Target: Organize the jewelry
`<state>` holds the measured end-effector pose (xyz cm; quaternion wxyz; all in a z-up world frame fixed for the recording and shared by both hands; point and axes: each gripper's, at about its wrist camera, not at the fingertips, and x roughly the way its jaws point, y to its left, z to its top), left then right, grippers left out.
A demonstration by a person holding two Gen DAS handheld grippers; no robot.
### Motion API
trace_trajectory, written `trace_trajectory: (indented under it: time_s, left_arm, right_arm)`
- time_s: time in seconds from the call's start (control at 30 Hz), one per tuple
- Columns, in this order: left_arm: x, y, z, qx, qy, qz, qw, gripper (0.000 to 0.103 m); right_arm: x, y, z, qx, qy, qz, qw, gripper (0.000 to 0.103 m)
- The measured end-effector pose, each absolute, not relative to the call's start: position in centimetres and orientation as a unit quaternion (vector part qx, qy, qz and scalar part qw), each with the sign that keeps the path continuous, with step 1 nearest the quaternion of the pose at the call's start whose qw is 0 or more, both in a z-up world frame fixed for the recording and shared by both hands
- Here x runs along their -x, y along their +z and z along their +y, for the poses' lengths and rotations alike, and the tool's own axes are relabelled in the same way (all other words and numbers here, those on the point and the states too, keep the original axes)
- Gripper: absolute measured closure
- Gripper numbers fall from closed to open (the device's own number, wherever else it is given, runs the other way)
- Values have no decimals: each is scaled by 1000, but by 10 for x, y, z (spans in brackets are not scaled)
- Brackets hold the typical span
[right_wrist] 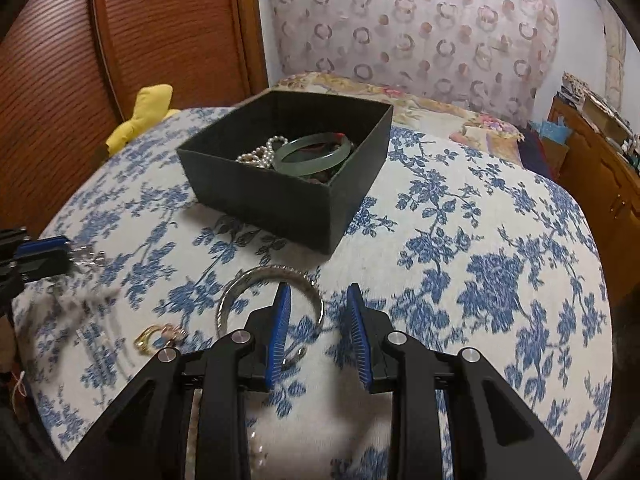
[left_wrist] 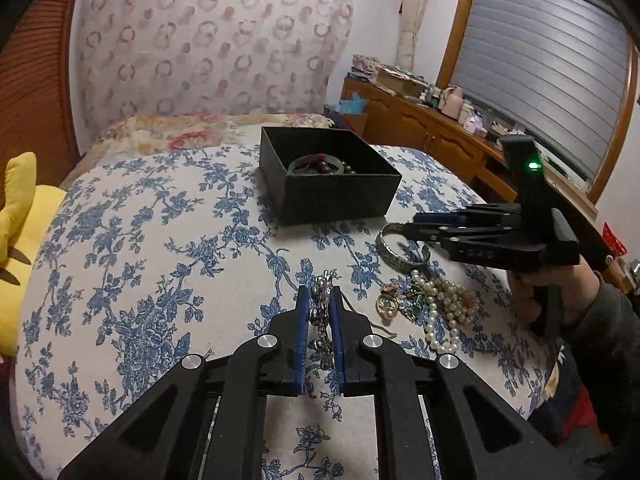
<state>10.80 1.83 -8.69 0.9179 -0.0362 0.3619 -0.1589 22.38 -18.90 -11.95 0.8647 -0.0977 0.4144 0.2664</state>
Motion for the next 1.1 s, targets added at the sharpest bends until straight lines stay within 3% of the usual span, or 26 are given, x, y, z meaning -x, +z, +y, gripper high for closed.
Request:
trace_trajectory:
  time_s: [0.13,0.27,0.73,1.1]
  left_arm:
    - [-109,-85,18,34,-155,358,920,94]
    - [-109,-81,20,38,-154,353,922,95]
    - [-118,-46,20,36,-145,314,938,95]
    - [-170,-8,14,26,-128,282,951,95]
  right_arm:
    - [-232,-123,-179,117,270,420,859,82]
    - [-233,-123,-177,127,277,417,857,97]
    - [-200,-68,-192,122,290,341,886,98]
    - [-229,-25,-182,130,277,304,902,98]
